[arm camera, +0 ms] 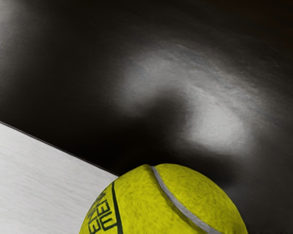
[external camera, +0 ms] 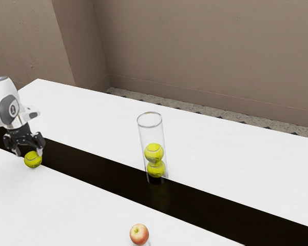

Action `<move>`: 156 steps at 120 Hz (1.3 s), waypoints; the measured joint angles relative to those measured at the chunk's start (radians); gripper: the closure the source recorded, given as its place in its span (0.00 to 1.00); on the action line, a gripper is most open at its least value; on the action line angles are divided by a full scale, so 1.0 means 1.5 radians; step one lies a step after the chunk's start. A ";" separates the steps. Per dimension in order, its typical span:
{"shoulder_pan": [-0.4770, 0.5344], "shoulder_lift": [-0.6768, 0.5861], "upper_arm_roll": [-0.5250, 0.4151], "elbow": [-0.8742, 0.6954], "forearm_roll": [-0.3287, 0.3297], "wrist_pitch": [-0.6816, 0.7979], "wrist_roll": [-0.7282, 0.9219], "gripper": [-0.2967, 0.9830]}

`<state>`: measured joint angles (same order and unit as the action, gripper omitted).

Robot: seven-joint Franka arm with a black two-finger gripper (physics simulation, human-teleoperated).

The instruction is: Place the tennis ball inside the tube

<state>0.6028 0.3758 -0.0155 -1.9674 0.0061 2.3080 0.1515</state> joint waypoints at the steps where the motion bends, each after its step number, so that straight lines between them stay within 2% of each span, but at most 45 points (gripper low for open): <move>1: 0.000 0.000 0.000 0.000 0.000 0.000 0.000 0.23; 33: -0.005 0.019 -0.004 -0.005 -0.002 0.003 -0.003 0.24; 65: -0.005 0.032 -0.004 -0.003 -0.002 0.011 -0.004 0.39; 95: -0.005 0.032 -0.001 -0.001 0.001 0.016 -0.009 0.47; 113: -0.005 0.021 -0.001 -0.003 0.006 0.018 -0.017 0.56; 129: -0.006 -0.026 -0.007 -0.026 0.010 0.019 -0.028 0.60; 139: -0.014 -0.097 -0.027 -0.067 0.006 0.020 -0.035 0.64; 156: -0.079 -0.230 -0.046 -0.114 -0.005 0.010 -0.048 0.64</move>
<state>0.4840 0.0315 -0.0851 -2.1379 -0.0009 2.3223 0.0800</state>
